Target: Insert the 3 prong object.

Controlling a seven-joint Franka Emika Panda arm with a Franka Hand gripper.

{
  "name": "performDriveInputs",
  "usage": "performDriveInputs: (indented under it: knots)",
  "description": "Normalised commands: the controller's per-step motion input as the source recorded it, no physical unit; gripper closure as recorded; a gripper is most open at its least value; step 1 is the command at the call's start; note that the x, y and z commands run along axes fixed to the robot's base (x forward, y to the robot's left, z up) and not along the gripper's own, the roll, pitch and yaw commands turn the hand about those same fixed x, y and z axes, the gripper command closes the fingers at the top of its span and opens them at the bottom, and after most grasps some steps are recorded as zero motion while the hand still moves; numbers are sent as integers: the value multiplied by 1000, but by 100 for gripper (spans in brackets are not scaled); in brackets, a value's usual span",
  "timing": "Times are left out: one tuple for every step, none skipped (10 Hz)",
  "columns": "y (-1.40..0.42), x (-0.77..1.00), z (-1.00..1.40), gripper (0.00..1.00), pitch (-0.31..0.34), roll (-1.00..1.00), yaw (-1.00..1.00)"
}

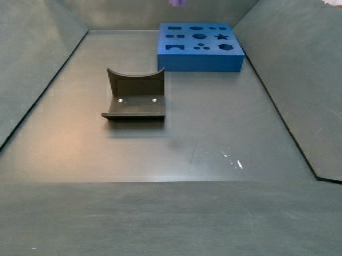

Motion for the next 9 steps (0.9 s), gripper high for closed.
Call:
performDriveInputs:
  knots:
    - [0, 0, -320, 100, -11, 13, -1000]
    - [0, 0, -383, 100, 0, 0, -1000]
    - [71, -26, -386, 100, -4, 0, -974]
    - [297, -234, -314, 100, 0, -53, -634]
    - [440, -357, -311, 100, 0, -134, -409]
    - [534, -471, -349, 100, 0, -150, -297]
    - [483, -523, -314, 100, 0, -141, -340]
    - [377, -586, -286, 100, 0, -121, -426]
    - [209, -574, -240, 100, 0, -146, -549]
